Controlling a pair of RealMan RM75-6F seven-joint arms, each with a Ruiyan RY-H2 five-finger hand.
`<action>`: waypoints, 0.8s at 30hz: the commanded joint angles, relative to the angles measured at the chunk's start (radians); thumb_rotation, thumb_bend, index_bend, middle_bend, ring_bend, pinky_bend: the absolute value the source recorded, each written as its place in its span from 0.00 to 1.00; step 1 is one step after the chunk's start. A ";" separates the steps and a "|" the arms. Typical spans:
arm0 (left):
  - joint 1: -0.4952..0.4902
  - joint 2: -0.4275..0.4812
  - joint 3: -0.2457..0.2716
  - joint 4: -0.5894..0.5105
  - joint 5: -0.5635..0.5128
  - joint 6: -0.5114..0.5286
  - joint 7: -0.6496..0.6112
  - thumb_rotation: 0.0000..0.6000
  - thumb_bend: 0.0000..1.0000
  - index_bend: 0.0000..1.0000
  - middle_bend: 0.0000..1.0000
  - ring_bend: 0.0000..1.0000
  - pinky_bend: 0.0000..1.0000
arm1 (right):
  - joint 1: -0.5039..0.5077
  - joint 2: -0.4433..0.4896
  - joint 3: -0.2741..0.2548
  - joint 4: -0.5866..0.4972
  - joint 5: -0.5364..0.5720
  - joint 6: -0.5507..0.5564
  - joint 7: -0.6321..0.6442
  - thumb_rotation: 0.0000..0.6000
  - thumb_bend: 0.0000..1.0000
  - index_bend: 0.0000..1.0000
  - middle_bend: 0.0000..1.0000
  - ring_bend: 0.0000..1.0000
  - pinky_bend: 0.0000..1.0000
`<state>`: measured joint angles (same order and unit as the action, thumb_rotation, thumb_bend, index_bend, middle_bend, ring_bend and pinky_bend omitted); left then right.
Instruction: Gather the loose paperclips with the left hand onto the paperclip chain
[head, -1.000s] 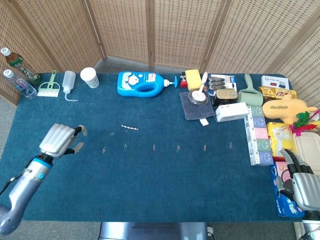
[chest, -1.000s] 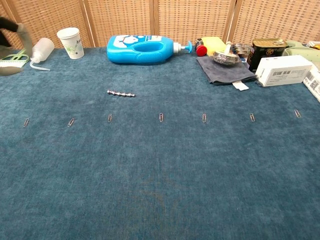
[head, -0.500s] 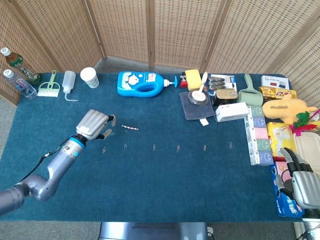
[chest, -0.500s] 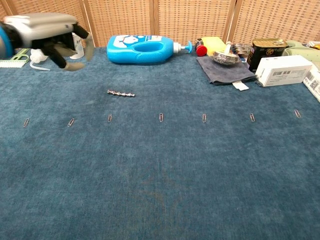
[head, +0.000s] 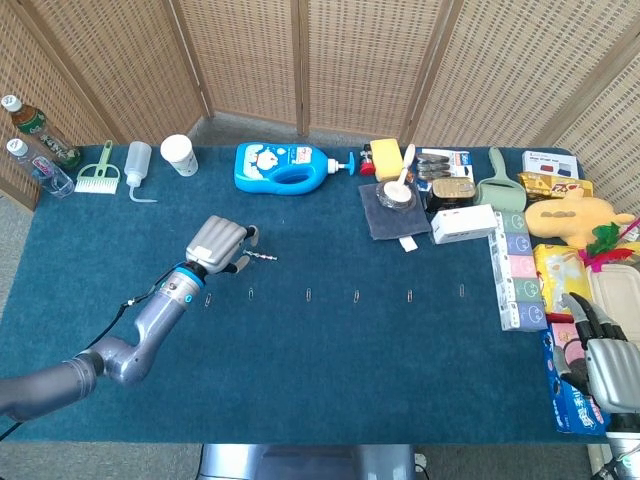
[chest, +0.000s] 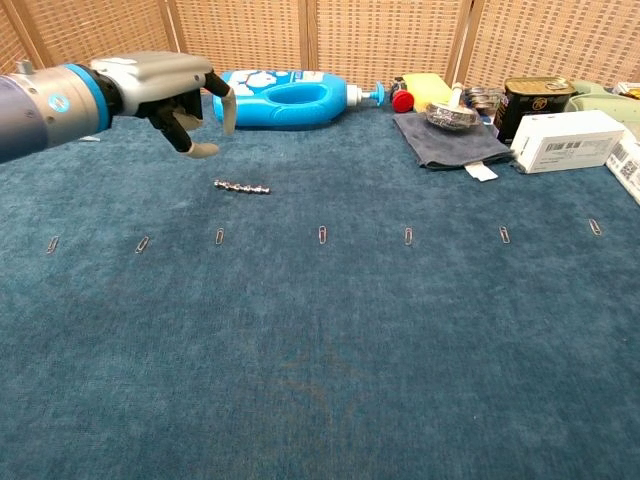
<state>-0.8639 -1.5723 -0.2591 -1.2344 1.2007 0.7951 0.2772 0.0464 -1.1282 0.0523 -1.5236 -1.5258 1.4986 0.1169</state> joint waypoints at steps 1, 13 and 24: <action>-0.023 -0.035 0.003 0.042 -0.019 -0.011 0.004 1.00 0.31 0.44 1.00 1.00 1.00 | 0.001 0.001 0.001 0.001 0.002 -0.001 0.000 1.00 0.51 0.00 0.12 0.11 0.23; -0.079 -0.130 0.013 0.194 -0.052 -0.057 -0.016 1.00 0.31 0.47 1.00 1.00 1.00 | -0.002 0.006 0.004 -0.003 0.019 -0.004 -0.007 1.00 0.51 0.00 0.12 0.11 0.23; -0.121 -0.202 0.024 0.303 -0.077 -0.099 -0.007 1.00 0.31 0.49 1.00 1.00 1.00 | -0.006 0.008 0.007 -0.010 0.029 -0.004 -0.014 1.00 0.51 0.00 0.12 0.11 0.23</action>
<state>-0.9805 -1.7672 -0.2373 -0.9383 1.1254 0.6960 0.2670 0.0413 -1.1200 0.0591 -1.5331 -1.4970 1.4945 0.1026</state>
